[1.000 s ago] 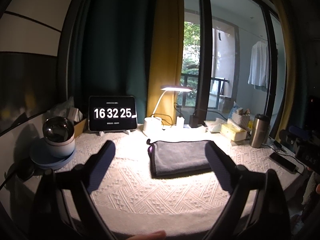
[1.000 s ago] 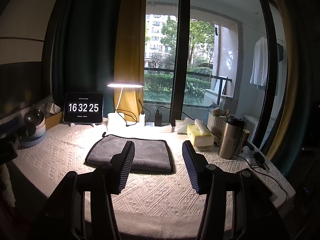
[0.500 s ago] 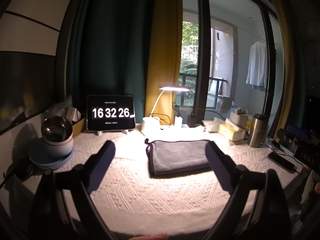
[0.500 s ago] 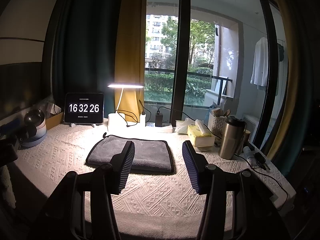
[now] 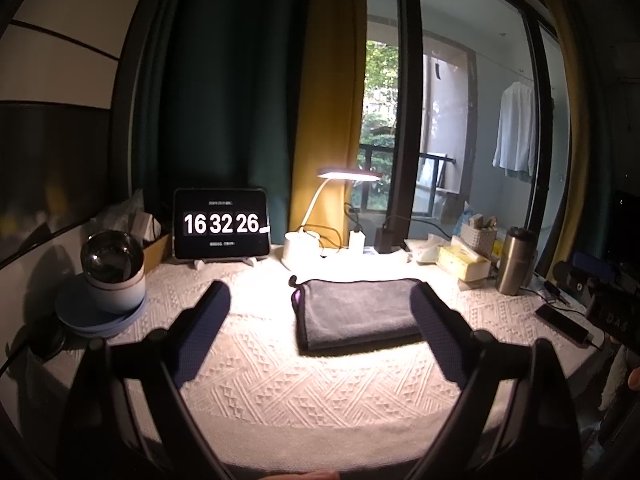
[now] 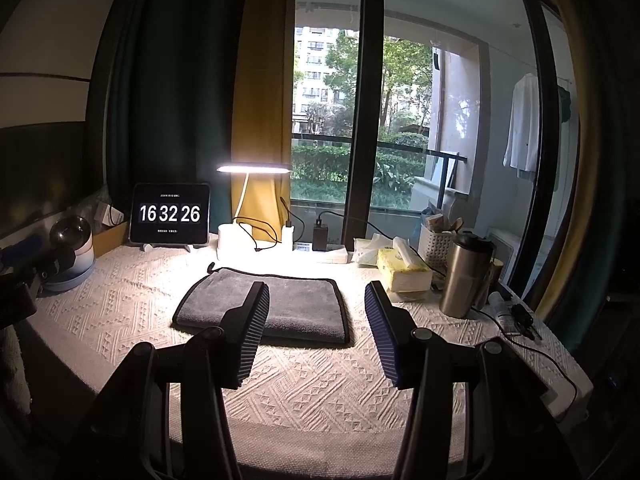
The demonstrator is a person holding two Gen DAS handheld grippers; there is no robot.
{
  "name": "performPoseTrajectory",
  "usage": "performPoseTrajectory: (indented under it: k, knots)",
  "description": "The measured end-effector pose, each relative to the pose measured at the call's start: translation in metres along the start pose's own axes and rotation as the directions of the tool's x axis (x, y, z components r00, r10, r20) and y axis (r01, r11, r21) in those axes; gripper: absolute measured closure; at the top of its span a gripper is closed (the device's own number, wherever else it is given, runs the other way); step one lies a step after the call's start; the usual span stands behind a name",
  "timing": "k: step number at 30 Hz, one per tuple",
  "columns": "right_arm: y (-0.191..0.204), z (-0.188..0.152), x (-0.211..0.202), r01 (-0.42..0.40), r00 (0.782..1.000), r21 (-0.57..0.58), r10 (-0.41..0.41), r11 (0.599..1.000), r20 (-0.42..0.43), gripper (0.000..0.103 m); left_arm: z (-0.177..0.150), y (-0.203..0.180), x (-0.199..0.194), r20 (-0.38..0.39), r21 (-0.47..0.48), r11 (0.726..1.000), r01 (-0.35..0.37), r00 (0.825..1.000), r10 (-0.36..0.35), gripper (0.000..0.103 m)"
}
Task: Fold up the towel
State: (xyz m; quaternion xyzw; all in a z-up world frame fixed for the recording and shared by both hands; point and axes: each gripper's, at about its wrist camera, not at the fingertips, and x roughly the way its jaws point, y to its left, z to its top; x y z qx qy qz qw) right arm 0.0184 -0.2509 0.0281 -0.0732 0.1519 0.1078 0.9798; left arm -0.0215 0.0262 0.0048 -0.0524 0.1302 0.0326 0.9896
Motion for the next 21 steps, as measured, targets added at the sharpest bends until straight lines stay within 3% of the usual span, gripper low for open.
performPoseTrajectory:
  k: [21]
  knots:
    - [0.004, 0.003, 0.018, -0.01, 0.999, -0.004, 0.01, 1.0, -0.032, 0.05, -0.002, 0.004, 0.014, -0.009, -0.023, 1.0, 0.005, 1.0, -0.006, 0.011]
